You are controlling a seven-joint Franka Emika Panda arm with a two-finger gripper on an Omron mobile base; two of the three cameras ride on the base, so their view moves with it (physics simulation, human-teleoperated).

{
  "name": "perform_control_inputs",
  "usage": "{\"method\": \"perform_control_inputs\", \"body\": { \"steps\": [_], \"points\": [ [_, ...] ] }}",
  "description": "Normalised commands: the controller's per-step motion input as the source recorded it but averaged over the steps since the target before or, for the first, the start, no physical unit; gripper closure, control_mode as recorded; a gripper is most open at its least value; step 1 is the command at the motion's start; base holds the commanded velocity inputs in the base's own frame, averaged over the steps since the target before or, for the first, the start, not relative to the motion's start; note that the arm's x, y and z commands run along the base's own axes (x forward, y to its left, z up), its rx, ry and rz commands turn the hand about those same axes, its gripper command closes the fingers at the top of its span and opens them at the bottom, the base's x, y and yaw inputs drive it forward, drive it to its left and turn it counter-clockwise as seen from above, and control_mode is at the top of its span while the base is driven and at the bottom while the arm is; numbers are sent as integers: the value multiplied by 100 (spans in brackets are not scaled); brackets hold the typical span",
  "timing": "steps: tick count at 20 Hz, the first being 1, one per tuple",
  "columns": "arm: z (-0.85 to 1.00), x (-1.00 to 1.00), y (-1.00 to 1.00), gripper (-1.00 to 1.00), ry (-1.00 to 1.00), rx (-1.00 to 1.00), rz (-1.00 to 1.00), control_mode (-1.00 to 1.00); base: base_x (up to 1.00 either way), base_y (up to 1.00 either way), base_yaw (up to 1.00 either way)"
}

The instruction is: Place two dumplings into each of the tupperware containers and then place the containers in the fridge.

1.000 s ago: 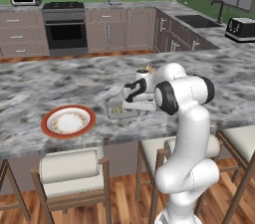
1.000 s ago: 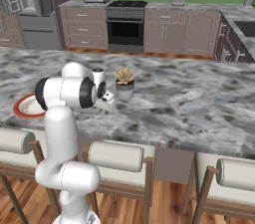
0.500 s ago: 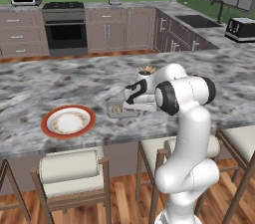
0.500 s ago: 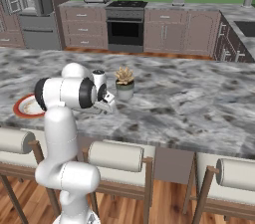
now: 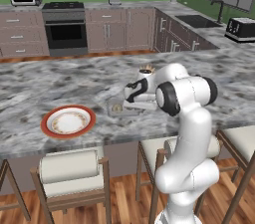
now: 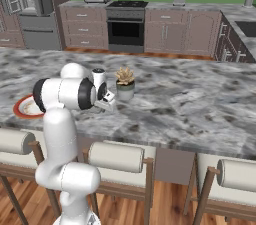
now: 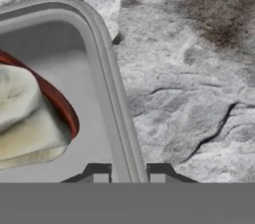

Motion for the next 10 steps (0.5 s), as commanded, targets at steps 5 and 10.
{"method": "perform_control_inputs", "body": {
  "steps": [5,10],
  "points": [
    [79,-6,0,100,0,0,-8,-100,0,0,0],
    [99,-55,-18,100,0,0,-15,-100,0,0,0]
  ]
}}
